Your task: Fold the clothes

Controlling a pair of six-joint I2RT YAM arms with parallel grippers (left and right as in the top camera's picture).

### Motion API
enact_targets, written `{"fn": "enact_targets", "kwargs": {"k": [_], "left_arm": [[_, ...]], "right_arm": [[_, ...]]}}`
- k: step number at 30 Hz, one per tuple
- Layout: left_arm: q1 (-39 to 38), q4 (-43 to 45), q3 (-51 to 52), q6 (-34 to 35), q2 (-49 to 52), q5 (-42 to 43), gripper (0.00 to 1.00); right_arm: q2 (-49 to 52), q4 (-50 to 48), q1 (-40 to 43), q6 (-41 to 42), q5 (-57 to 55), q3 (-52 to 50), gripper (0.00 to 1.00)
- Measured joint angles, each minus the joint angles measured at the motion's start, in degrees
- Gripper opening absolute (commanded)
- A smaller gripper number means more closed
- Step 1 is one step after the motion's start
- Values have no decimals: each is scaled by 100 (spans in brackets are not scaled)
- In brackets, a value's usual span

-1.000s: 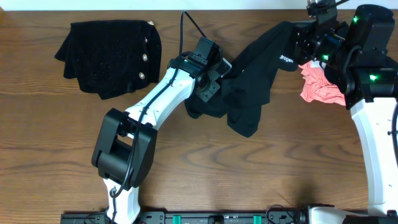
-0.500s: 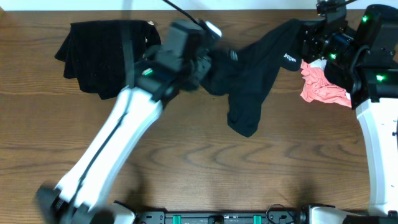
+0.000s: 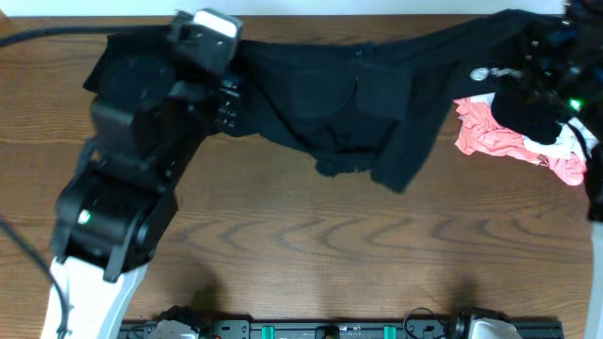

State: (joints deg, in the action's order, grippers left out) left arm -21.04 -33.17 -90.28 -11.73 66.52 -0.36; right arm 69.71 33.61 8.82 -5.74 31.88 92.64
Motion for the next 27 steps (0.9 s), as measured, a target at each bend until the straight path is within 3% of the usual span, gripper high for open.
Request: {"fn": "enact_targets", "kwargs": {"k": [17,27], "left_arm": [[0,-151,-2,822,-2074,221,6],[0,-739,-13,1246,-2459,422,6]], "right_arm": [[-1578,2048,177,-61,-643,1200,1],[-1709,3126,177,199,-723,1768,1]]}}
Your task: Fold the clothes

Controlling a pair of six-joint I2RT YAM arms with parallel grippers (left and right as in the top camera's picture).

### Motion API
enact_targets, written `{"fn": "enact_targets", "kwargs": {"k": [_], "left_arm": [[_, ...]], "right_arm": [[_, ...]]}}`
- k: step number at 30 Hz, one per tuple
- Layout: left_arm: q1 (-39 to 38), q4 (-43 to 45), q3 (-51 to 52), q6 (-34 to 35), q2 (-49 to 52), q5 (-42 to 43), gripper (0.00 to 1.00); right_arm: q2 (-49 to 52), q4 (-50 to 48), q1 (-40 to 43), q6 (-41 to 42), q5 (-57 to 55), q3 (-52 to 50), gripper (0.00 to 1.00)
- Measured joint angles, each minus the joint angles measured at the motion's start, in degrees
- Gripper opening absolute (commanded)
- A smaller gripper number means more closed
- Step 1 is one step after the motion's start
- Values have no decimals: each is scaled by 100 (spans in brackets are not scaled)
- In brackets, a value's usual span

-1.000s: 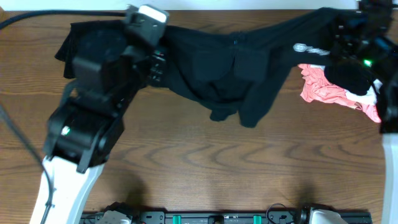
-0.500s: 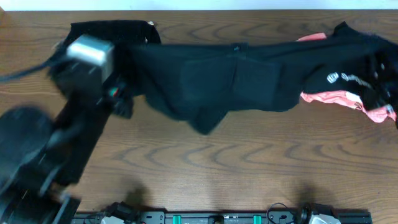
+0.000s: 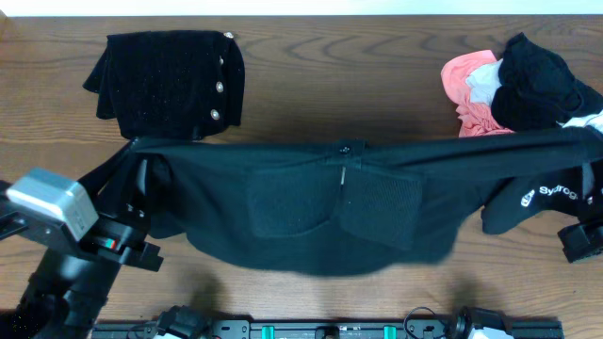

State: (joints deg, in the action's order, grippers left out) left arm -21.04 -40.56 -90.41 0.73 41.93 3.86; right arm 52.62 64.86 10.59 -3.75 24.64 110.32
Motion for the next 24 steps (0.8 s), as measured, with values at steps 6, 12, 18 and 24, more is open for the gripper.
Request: {"fn": "enact_targets", "kwargs": {"k": [6,12,18,24], "left_arm": [[0,-107,0,81,142,26,6],[0,-127,-7,81,833,20,6],[0,-83,-7,76,2059,-219,6],[0,389,-7,81,3246,-640,6]], "right_arm": [[162,144,0,181,-66,4,1],[997,149,0,208,-66,-13,1],[2284,138,0,173,15,-57,1],[3532,-125,-9,50,129,-90,1]]}}
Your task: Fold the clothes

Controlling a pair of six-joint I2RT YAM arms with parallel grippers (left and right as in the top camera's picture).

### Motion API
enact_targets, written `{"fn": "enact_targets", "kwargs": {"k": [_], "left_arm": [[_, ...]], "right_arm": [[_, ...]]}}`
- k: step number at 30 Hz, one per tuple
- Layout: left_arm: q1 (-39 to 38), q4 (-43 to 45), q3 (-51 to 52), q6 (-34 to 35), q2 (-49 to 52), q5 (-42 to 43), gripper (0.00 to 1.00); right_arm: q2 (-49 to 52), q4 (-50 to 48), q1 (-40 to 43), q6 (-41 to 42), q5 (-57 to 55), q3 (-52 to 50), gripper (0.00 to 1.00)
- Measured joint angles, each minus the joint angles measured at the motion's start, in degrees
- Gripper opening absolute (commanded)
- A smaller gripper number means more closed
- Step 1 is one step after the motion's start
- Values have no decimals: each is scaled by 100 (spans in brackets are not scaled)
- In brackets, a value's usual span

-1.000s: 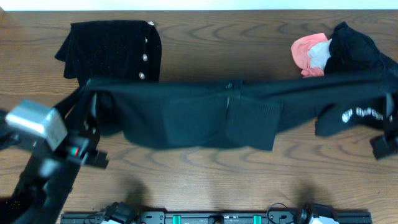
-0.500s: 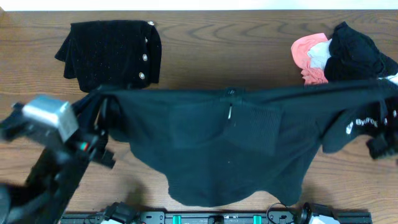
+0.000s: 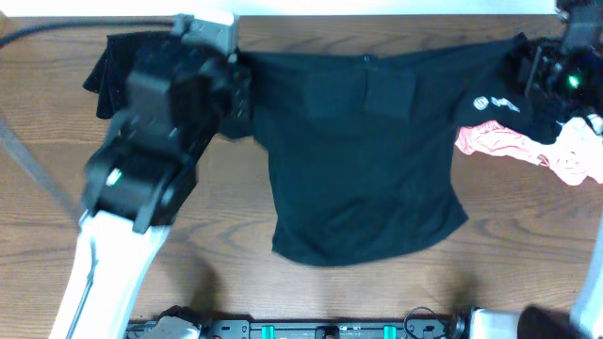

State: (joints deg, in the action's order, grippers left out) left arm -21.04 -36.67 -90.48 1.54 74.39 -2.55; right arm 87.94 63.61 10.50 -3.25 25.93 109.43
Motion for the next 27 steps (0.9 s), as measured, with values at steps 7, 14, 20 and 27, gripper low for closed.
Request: {"fn": "enact_targets", "kwargs": {"k": [7,14,20,27], "left_arm": [[2,966,0,0,1191,-435,6],[66,1805,0,0,2267,-581,6],[111,2500,0,-2,3086,-647,6],[175,3320,0,-13,3864,-671,34]], "right_arm": [[1268,-813,-262,-186,17,-7,1],[2358,-1729,-649,-321,15,-9,1],[3099,-2592,-802,-354,2,-11,1],[3873,-3482,-820,-367,-105,-11,5]]}}
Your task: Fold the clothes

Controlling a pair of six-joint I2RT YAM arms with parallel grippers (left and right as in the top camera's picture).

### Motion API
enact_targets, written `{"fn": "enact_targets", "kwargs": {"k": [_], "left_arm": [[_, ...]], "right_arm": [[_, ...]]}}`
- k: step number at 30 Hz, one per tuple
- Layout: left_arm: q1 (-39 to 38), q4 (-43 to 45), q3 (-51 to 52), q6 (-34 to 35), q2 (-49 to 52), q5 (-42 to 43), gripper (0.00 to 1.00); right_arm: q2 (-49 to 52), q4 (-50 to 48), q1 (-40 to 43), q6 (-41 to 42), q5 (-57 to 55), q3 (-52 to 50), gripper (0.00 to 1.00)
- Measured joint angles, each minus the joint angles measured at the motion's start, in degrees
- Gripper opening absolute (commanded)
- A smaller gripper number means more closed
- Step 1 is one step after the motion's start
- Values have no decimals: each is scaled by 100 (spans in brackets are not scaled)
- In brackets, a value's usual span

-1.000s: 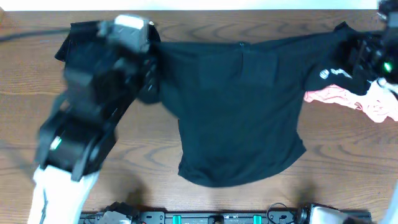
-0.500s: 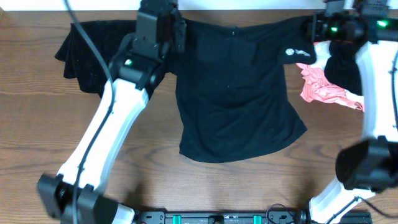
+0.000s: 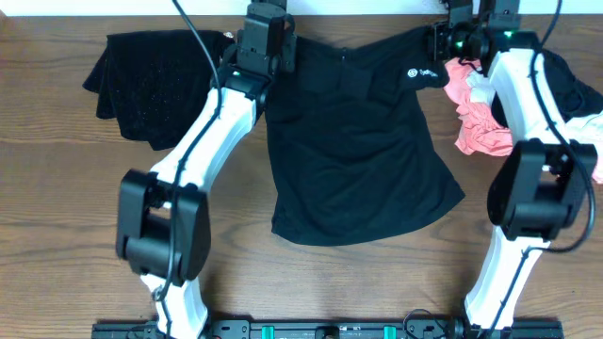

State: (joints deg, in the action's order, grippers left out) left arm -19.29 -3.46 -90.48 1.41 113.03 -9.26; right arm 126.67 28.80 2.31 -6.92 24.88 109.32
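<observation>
A black T-shirt with a small white logo lies spread on the wooden table, its hem toward the front edge and its shoulders at the far edge. My left gripper is at the shirt's far left shoulder. My right gripper is at the far right shoulder beside the logo. The fingers of both are hidden under the wrists, so whether they hold the cloth is not visible.
A folded black garment with buttons lies at the far left. A pile of pink, white and black clothes sits at the far right, partly under my right arm. Both arms stretch from the front edge to the far edge.
Both arms have stretched further toward the far edge and closer together. The shirt's shoulders lie nearer the middle and the sleeves are drawn in. The body of the shirt lies much as before.
The shirt first hung bunched between my two grippers near the far edge. Then it was held stretched wide over the front part of the table. After that it lay spread with shoulders far and hem near, and now the grippers sit at the shoulders.
</observation>
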Motion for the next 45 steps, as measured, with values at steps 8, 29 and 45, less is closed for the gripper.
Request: {"fn": "enact_targets", "kwargs": {"k": [8,29,45], "left_arm": [[179,203,0,15,431,-13,92],[284,-5698,-122,584,-1110,1255,86],[-339,-6083,1790,1244,-1102,1746,79]], "right_arm": [[380,-463,2,33,-243,-2,99],[-1119,4765,68,-223,-140,101,99],[-1119,4981,66,-304,-507,-1340,74]]}}
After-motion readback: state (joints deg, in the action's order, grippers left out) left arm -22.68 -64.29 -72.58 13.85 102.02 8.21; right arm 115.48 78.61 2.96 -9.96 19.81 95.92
